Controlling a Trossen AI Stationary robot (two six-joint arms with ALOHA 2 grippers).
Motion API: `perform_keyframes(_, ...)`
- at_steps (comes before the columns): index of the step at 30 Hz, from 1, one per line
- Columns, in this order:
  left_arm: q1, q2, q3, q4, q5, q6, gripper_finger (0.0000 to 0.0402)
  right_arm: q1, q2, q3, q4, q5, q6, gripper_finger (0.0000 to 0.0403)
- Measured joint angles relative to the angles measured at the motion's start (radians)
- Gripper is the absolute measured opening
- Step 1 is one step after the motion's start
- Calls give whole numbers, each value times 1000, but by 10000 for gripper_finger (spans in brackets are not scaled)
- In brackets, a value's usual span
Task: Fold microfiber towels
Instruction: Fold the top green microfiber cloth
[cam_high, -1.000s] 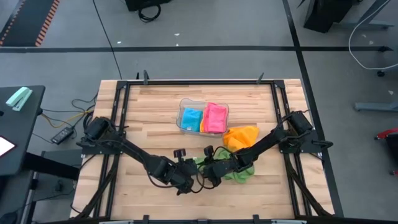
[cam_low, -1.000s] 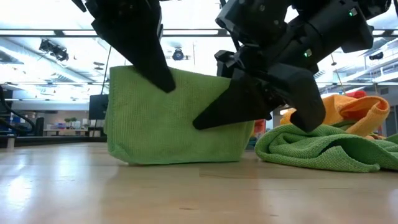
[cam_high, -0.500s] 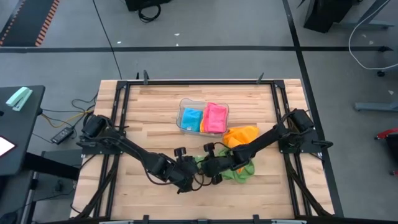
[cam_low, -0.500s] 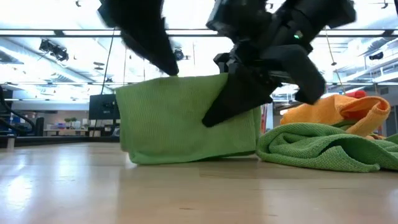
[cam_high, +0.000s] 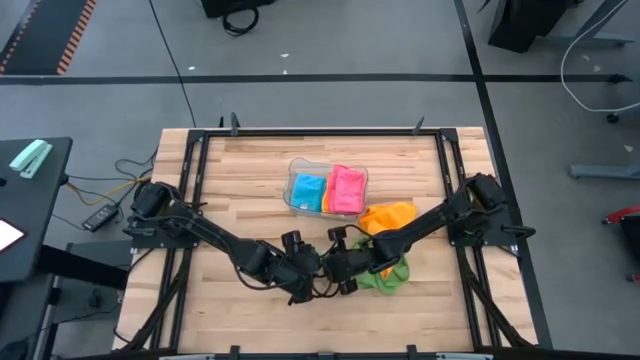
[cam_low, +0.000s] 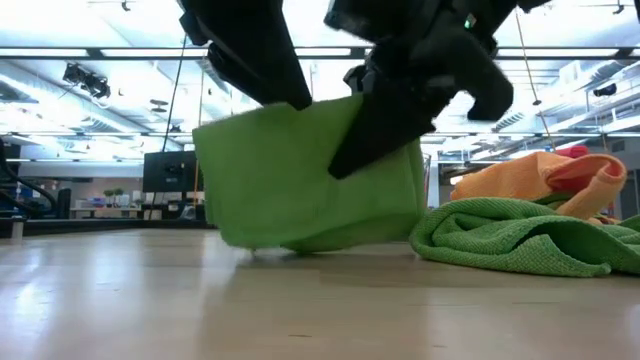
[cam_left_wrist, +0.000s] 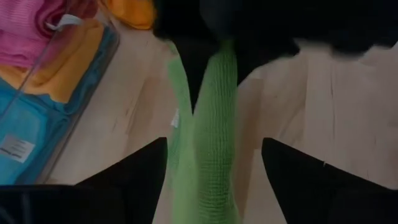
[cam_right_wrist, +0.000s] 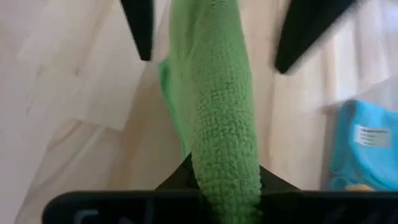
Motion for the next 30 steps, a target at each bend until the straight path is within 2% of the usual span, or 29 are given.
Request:
perform_keyframes(9,20,2,-3,20,4,42,238,20,-92,-6,3,23,3,32)
perform_keyframes(16,19,2,-3,21,5,66,182,60,-102,-6,10,112,-14,32)
perform_keyframes(25,4,2,-3,20,5,71,98,71,-104,-6,10,89,-33,36)
perform_keyframes(30,-8,2,-3,20,5,71,49,65,-104,-6,15,31,-39,74)
